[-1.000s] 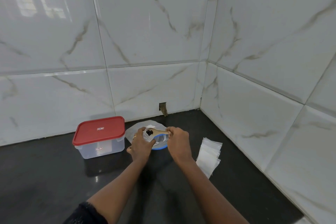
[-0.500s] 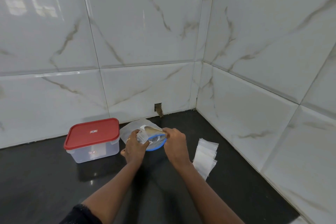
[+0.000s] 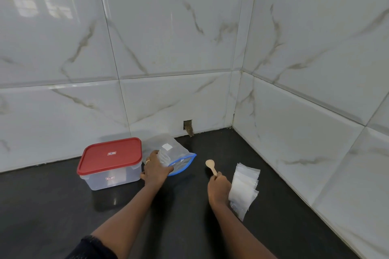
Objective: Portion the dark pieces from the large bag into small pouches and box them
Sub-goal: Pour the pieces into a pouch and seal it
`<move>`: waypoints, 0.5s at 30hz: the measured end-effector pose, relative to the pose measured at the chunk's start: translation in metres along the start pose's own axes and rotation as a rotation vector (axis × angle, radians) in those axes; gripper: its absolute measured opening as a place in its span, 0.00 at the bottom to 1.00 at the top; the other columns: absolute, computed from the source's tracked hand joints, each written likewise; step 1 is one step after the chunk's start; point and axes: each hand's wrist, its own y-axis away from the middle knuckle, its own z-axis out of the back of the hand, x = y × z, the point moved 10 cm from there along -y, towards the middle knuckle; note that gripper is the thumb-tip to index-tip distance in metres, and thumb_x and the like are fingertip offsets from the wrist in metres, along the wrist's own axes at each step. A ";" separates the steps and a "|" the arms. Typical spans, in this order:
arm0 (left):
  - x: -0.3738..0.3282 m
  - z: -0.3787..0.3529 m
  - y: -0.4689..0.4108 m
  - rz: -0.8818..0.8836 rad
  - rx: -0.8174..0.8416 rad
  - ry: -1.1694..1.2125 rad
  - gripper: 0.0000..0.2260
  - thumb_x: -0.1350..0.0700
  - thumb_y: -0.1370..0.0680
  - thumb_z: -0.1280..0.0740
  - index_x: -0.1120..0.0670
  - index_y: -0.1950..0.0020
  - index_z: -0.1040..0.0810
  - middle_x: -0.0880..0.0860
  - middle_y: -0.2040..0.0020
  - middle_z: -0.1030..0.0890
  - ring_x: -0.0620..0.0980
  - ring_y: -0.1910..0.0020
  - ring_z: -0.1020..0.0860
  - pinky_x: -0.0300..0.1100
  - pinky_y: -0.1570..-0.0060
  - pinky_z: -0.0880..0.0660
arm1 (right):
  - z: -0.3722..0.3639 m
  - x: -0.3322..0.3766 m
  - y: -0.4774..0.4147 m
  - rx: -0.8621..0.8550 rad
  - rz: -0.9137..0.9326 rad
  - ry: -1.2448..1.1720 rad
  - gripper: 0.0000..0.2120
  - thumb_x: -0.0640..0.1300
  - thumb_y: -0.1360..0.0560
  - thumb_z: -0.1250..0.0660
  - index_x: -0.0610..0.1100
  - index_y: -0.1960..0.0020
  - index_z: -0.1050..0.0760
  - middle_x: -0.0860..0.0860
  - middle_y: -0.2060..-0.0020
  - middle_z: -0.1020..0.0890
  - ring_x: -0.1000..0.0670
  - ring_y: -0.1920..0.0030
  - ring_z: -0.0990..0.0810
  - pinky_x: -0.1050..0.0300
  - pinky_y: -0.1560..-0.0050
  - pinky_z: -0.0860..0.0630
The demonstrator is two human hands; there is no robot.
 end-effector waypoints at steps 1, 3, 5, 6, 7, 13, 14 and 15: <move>-0.001 0.001 0.001 -0.018 0.006 -0.011 0.36 0.49 0.33 0.24 0.52 0.30 0.38 0.55 0.34 0.30 0.55 0.35 0.30 0.58 0.35 0.34 | -0.005 0.000 0.001 0.018 0.008 0.061 0.15 0.42 0.18 0.47 0.39 0.39 0.26 0.44 0.49 0.19 0.47 0.47 0.21 0.56 0.48 0.26; 0.002 0.003 0.001 -0.044 0.007 0.017 0.37 0.44 0.32 0.25 0.52 0.30 0.39 0.54 0.33 0.30 0.55 0.35 0.31 0.57 0.34 0.35 | -0.014 0.002 0.002 0.050 0.045 0.158 0.15 0.44 0.17 0.49 0.39 0.39 0.27 0.45 0.47 0.20 0.48 0.45 0.21 0.56 0.47 0.25; 0.003 0.010 0.003 -0.060 -0.020 0.109 0.36 0.44 0.32 0.26 0.52 0.30 0.39 0.54 0.34 0.30 0.56 0.35 0.29 0.57 0.35 0.32 | -0.021 0.002 0.003 0.086 0.072 0.220 0.16 0.45 0.17 0.49 0.40 0.37 0.29 0.45 0.44 0.21 0.47 0.43 0.21 0.55 0.46 0.25; 0.003 0.015 0.003 -0.070 -0.044 0.181 0.34 0.46 0.30 0.27 0.53 0.30 0.38 0.55 0.34 0.29 0.57 0.36 0.29 0.56 0.36 0.30 | -0.026 0.002 0.002 0.109 0.088 0.245 0.16 0.46 0.17 0.49 0.40 0.36 0.30 0.45 0.43 0.21 0.47 0.43 0.21 0.54 0.46 0.25; 0.000 0.020 0.007 -0.074 -0.060 0.258 0.32 0.48 0.29 0.27 0.53 0.30 0.38 0.55 0.33 0.29 0.57 0.35 0.29 0.54 0.36 0.30 | -0.029 0.001 0.003 0.137 0.091 0.266 0.16 0.47 0.17 0.48 0.40 0.35 0.31 0.44 0.43 0.22 0.46 0.42 0.22 0.53 0.46 0.25; -0.030 0.024 0.020 -0.087 0.062 0.666 0.21 0.57 0.21 0.38 0.51 0.28 0.38 0.52 0.33 0.31 0.54 0.35 0.30 0.50 0.35 0.31 | -0.038 0.002 -0.001 0.210 0.116 0.307 0.14 0.49 0.20 0.42 0.41 0.39 0.30 0.45 0.44 0.22 0.46 0.44 0.21 0.53 0.48 0.24; -0.034 0.020 0.024 -0.041 0.114 0.750 0.20 0.58 0.20 0.40 0.52 0.28 0.37 0.51 0.35 0.30 0.53 0.37 0.30 0.50 0.36 0.31 | -0.036 0.002 -0.003 0.193 0.105 0.304 0.15 0.50 0.20 0.41 0.41 0.39 0.29 0.45 0.44 0.22 0.47 0.45 0.20 0.53 0.49 0.24; -0.036 0.015 0.029 0.020 0.166 0.827 0.18 0.59 0.20 0.42 0.54 0.30 0.34 0.53 0.38 0.30 0.53 0.40 0.30 0.51 0.38 0.31 | -0.031 0.003 -0.002 0.161 0.088 0.307 0.16 0.50 0.20 0.40 0.41 0.39 0.29 0.46 0.45 0.21 0.47 0.45 0.20 0.54 0.49 0.24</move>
